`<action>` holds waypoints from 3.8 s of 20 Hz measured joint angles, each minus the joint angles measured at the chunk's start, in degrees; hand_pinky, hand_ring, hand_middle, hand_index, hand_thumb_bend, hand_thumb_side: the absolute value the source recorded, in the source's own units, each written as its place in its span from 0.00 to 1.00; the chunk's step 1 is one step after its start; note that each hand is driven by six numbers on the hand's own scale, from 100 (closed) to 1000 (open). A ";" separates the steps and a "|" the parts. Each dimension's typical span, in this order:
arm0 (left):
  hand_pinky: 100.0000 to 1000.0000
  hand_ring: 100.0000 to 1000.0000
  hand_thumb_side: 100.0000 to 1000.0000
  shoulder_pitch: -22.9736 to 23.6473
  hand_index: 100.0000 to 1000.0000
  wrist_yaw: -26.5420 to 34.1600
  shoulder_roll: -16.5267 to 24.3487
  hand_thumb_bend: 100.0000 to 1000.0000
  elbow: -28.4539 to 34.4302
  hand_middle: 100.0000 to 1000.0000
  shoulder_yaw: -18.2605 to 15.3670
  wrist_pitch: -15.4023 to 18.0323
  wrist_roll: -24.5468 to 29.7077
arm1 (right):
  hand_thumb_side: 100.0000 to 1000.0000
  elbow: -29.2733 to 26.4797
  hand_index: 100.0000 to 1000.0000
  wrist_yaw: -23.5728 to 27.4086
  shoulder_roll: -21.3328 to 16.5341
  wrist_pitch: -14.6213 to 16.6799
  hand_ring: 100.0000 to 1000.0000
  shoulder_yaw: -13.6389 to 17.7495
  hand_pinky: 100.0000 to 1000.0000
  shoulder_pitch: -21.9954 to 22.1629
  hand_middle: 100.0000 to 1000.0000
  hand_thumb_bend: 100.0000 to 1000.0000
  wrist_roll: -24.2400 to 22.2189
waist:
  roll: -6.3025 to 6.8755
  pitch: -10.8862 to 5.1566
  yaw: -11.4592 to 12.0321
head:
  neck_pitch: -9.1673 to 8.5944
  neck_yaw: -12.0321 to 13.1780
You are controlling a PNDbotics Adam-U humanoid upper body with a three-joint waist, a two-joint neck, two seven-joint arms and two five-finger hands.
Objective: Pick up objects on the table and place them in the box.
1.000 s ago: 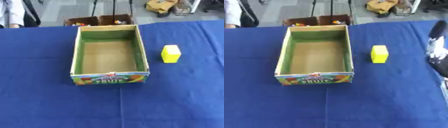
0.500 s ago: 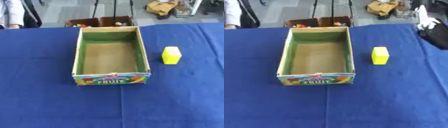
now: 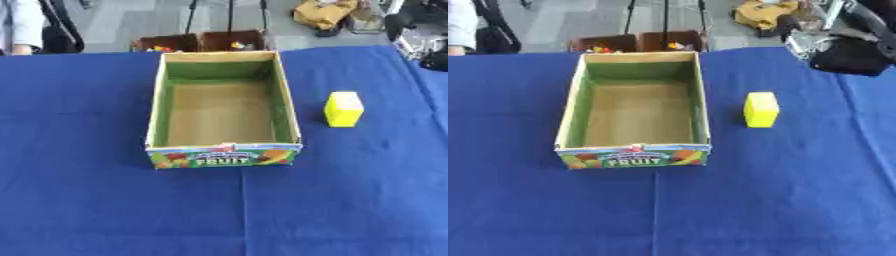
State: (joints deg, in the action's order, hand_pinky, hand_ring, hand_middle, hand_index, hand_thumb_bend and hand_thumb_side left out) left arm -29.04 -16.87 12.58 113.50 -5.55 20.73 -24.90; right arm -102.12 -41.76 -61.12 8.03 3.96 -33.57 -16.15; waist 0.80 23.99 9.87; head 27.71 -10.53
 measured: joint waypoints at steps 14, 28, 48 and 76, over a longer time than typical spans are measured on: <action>0.46 0.77 1.00 0.03 0.91 0.22 0.01 0.00 0.00 0.83 0.12 -0.08 0.45 | 0.63 10.28 1.00 6.82 -0.67 4.46 0.89 -2.89 0.72 -4.07 0.86 0.53 -19.85 | -0.59 -0.02 0.39 | -0.02 -0.33; 0.46 0.77 1.00 -0.01 0.90 0.55 0.00 0.00 0.00 0.83 0.39 -0.16 0.77 | 0.39 15.58 0.99 12.22 1.02 -1.25 0.87 -8.02 0.69 -9.00 0.84 0.47 -29.39 | -0.71 -0.02 0.76 | -0.05 -1.06; 0.45 0.77 1.00 0.00 0.91 0.77 -0.09 0.00 0.00 0.83 0.72 -0.41 1.13 | 0.33 28.43 0.98 5.84 7.81 -0.65 0.87 -13.78 0.68 -15.61 0.83 0.44 -31.13 | -0.95 -0.02 1.76 | -0.08 -2.06; 0.44 0.77 1.00 0.20 0.91 1.18 -0.57 0.00 0.00 0.83 0.77 -0.74 1.52 | 0.15 39.25 0.75 -0.70 11.16 0.78 0.64 -14.93 0.45 -18.84 0.55 0.21 -28.22 | -0.95 -0.02 2.55 | -0.11 -3.53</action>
State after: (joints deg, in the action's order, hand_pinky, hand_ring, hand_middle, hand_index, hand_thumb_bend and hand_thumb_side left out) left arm -28.84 -15.69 12.01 113.50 -4.78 19.99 -23.38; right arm -62.86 -42.46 -49.96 8.81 -10.97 -52.41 -44.37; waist -0.14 23.96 12.42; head 27.60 -14.06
